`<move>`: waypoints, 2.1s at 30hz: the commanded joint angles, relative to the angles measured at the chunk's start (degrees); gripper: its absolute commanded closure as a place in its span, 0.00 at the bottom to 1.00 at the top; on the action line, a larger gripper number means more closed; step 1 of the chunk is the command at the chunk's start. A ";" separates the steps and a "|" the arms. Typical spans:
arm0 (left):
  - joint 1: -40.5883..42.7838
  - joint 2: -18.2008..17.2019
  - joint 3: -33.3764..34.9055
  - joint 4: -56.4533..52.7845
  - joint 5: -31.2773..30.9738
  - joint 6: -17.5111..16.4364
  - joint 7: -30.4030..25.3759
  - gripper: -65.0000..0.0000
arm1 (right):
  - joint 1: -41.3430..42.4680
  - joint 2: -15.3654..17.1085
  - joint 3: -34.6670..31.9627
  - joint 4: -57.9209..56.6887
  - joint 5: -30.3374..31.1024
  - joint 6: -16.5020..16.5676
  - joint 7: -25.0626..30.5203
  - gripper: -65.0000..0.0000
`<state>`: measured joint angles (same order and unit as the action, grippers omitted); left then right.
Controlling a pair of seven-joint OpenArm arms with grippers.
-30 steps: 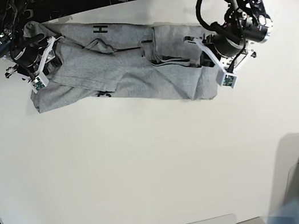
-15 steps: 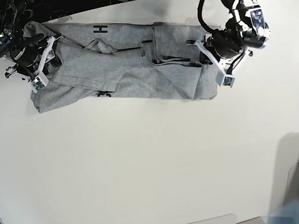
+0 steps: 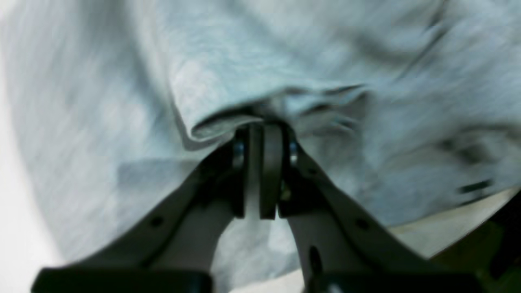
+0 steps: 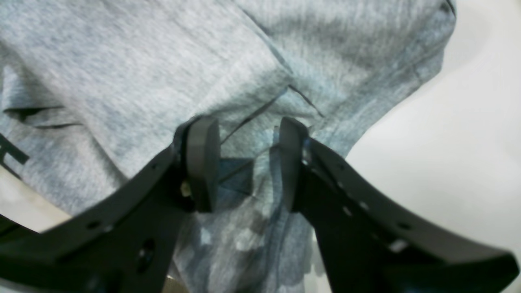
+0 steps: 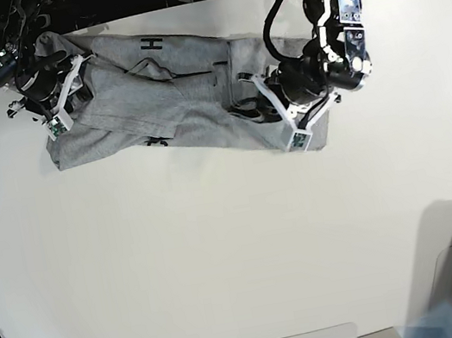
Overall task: Fold the T-shirt properly
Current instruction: 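Press the folded bundle with the left gripper, regrasp with the right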
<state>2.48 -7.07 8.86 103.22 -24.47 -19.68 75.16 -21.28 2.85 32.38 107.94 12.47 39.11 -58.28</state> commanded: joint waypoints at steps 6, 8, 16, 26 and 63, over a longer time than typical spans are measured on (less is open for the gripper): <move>-4.37 3.77 2.52 -1.29 -0.81 0.03 -0.21 0.93 | 0.05 0.44 0.10 1.11 1.03 0.89 0.92 0.62; -4.63 4.39 3.40 -0.85 -0.81 0.03 0.14 0.93 | 0.22 0.44 0.10 1.38 1.29 0.89 0.92 0.62; -3.58 1.66 3.14 0.56 -0.72 0.03 0.14 0.92 | 0.40 0.36 2.83 7.53 13.51 0.89 0.57 0.62; -0.59 -0.45 3.05 0.39 -0.72 0.03 -0.12 0.92 | 1.01 0.09 13.11 -1.61 38.12 0.89 -5.06 0.62; 0.64 -0.45 3.49 0.21 -0.72 0.03 -0.12 0.92 | 6.90 -0.35 19.18 -20.78 29.60 0.89 -4.97 0.43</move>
<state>3.84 -7.62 12.38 102.67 -24.45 -19.68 75.81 -14.44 2.20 51.53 86.85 42.89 39.11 -62.50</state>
